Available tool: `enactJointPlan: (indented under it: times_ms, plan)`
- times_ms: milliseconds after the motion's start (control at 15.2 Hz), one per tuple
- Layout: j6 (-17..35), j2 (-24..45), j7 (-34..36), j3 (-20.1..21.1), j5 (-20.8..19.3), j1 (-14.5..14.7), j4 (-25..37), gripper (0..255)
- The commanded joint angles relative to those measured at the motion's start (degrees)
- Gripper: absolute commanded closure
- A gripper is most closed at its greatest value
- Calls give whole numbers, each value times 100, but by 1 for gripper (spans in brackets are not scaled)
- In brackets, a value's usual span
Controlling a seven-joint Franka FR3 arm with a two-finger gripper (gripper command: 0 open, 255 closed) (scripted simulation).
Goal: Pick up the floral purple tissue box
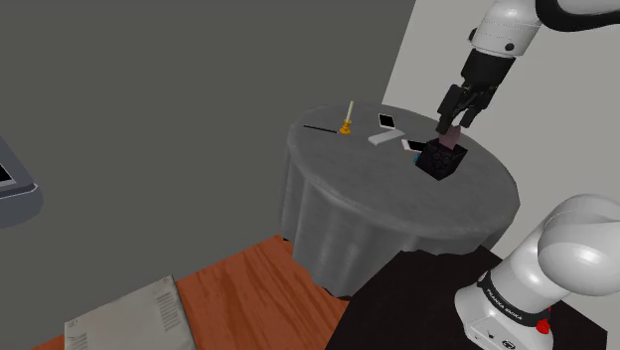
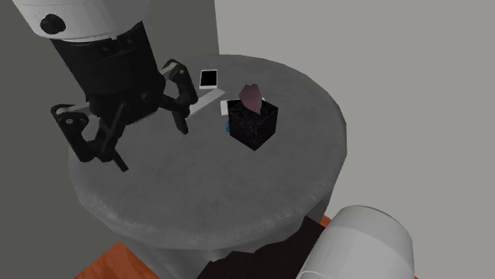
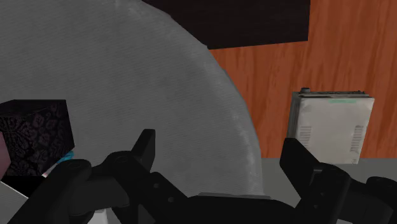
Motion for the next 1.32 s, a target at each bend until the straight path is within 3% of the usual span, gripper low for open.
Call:
enactJointPlan:
  times_ms: [0, 660, 1254]
  plan:
    - [0, 0, 0, 0, 0, 0, 0, 0]
    - [982, 640, -1023, -1165, -785, -556, -260, 0]
    - [1941, 1790, -1946, -2227, -1163, -900, 60, 0]
